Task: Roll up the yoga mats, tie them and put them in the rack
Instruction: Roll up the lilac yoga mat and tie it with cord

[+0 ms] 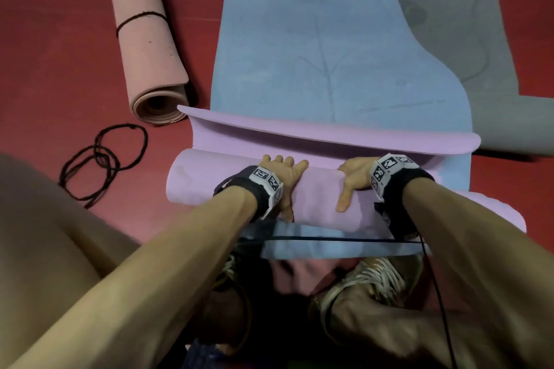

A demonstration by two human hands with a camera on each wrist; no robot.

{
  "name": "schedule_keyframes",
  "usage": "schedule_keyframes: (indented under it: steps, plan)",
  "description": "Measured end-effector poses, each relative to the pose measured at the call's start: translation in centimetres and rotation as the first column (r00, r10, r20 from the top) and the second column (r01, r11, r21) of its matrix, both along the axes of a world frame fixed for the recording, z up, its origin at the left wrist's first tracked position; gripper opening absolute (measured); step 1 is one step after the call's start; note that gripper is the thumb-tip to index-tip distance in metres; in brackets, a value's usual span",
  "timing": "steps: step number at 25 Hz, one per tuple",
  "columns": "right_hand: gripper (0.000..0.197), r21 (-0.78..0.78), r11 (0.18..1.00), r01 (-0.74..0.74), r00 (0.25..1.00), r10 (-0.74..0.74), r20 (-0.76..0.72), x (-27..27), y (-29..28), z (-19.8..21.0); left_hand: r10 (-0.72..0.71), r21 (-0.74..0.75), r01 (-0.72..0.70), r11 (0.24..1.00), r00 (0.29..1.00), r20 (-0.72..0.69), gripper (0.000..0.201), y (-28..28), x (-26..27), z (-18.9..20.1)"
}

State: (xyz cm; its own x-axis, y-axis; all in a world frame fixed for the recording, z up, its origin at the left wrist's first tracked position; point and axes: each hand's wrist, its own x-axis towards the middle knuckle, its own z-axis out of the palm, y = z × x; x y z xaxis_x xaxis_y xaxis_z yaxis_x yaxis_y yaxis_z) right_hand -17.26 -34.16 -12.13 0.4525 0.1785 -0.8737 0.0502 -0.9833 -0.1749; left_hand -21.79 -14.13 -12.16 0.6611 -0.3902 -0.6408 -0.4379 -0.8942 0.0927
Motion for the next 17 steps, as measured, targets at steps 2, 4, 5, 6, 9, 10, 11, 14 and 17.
schedule_keyframes:
  steps: [2, 4, 5, 6, 9, 10, 11, 14, 17]
  plan:
    - [0.100, 0.007, 1.000, -0.017, 1.000, 0.017, -0.020, 0.1, -0.2, -0.2, 0.022, -0.028, -0.023, 0.999, 1.000, -0.019, 0.111, -0.3, 0.5, 0.2]
    - [0.085, 0.008, 1.000, -0.002, 1.000, 0.003, -0.022, -0.4, 0.2, 0.8, 0.075, -0.056, -0.079, 0.995, 0.995, -0.062, 0.096, -0.3, 1.4, 0.6]
    - [0.087, 0.023, 1.000, 0.017, 1.000, -0.017, 0.004, -0.9, 0.2, 0.9, 0.098, -0.060, -0.104, 0.993, 0.991, -0.094, 0.089, -0.4, 1.9, 0.7]
    - [0.094, 0.025, 1.000, 0.002, 0.998, -0.004, 0.061, -1.7, 0.1, 1.1, 0.117, -0.073, -0.127, 0.989, 0.984, -0.136, 0.082, -0.6, 2.4, 0.9]
    - [0.130, -0.054, 0.989, -0.135, 0.965, 0.144, 0.218, -4.2, 0.5, 1.0, 0.169, -0.099, -0.211, 0.973, 0.933, -0.318, 0.069, -0.6, 3.5, 0.7]
    - [0.135, -0.065, 0.989, -0.135, 0.962, 0.147, 0.232, -4.7, 0.8, 1.2, 0.180, -0.112, -0.234, 0.966, 0.915, -0.362, 0.069, -0.5, 3.7, 0.4]
    - [0.137, -0.056, 0.992, -0.109, 0.963, 0.119, 0.241, -4.9, 0.8, 1.0, 0.192, -0.122, -0.257, 0.959, 0.902, -0.386, 0.072, -0.4, 3.6, 0.4]
    - [0.115, -0.028, 0.997, -0.065, 0.961, 0.070, 0.268, -4.4, 0.7, 1.0, 0.195, -0.111, -0.249, 0.962, 0.913, -0.357, 0.082, -0.2, 3.1, 0.4]
    - [0.091, -0.024, 0.998, -0.060, 0.972, 0.064, 0.226, -3.4, 0.8, 0.9, 0.229, -0.134, -0.287, 0.948, 0.912, -0.340, 0.092, -0.2, 2.8, 0.2]
